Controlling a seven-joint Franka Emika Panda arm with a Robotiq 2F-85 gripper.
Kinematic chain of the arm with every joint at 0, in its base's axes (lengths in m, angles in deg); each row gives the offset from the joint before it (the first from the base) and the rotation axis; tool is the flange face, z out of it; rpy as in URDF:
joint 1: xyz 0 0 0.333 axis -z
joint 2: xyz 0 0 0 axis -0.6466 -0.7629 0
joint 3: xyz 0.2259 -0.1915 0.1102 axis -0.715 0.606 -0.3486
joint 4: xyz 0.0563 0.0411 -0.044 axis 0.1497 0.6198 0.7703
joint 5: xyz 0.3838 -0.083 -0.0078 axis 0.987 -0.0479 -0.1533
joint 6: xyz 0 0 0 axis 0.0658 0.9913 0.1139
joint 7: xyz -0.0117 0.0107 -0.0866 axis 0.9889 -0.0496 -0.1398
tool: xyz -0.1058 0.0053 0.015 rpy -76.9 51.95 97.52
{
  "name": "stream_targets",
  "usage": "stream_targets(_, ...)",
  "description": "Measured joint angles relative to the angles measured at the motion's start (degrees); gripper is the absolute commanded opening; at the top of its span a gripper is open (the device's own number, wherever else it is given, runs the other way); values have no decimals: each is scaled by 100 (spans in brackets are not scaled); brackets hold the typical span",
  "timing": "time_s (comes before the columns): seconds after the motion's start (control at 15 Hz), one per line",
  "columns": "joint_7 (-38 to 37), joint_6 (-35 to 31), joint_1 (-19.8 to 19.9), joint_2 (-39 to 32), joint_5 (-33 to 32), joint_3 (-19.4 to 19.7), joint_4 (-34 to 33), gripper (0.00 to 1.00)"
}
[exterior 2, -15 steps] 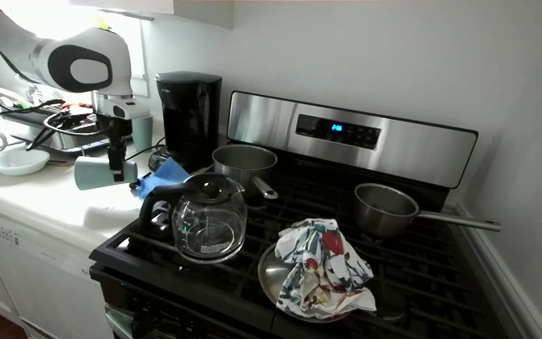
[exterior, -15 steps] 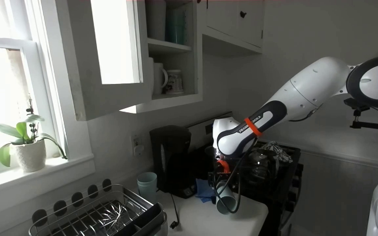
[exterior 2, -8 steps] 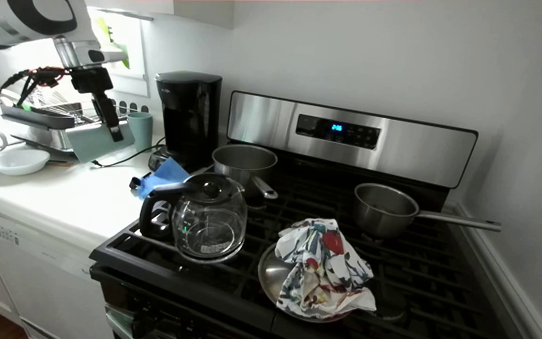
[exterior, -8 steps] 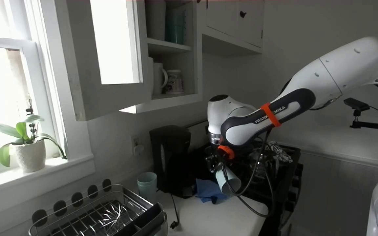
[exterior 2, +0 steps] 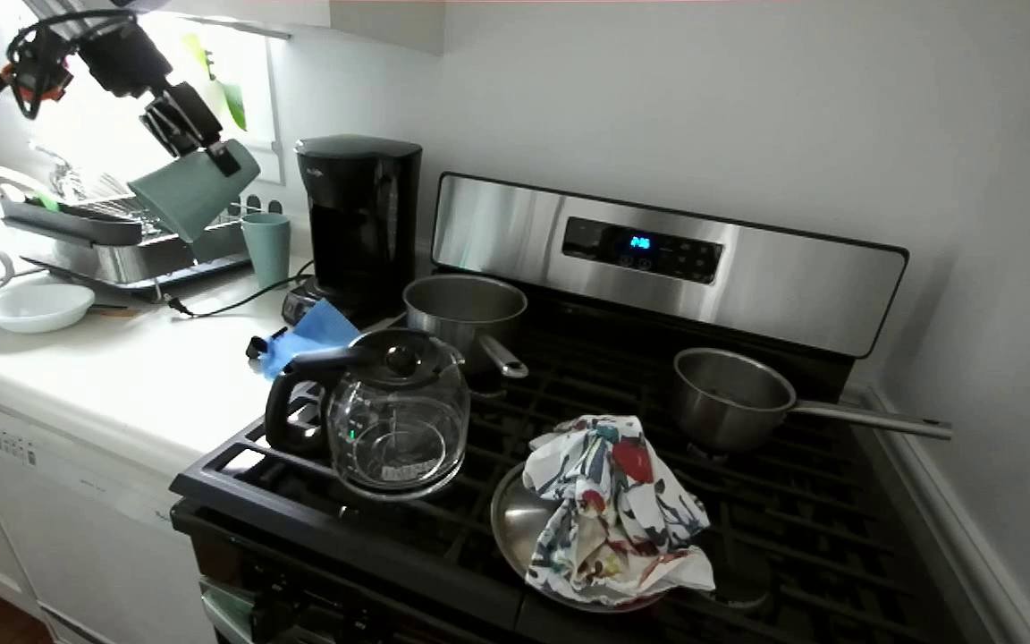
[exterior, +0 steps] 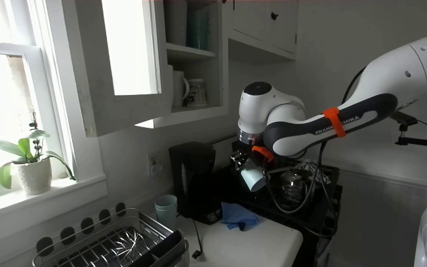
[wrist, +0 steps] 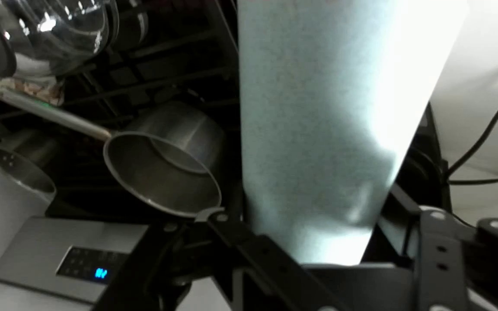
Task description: Turn the cup close to the edge upside down, then put it in the cabinet
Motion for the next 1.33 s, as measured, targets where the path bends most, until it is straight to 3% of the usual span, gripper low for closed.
stream_targets(0.07,10,-115,11,107,-159,-55,4,50)
stream_targets(0.13,11,-273,27,200,-302,-98,7,75)
stream_targets(0.33,11,-667,58,357,-368,-117,15,75)
stream_targets(0.4,11,-683,63,364,-370,-116,17,50)
stream_targets(0.67,11,-699,116,361,-387,-191,11,50)
stream_targets(0.93,-39,-685,338,572,-825,-406,-24,50)
stream_targets(1.33,-40,-781,449,1095,-1284,-423,-76,50)
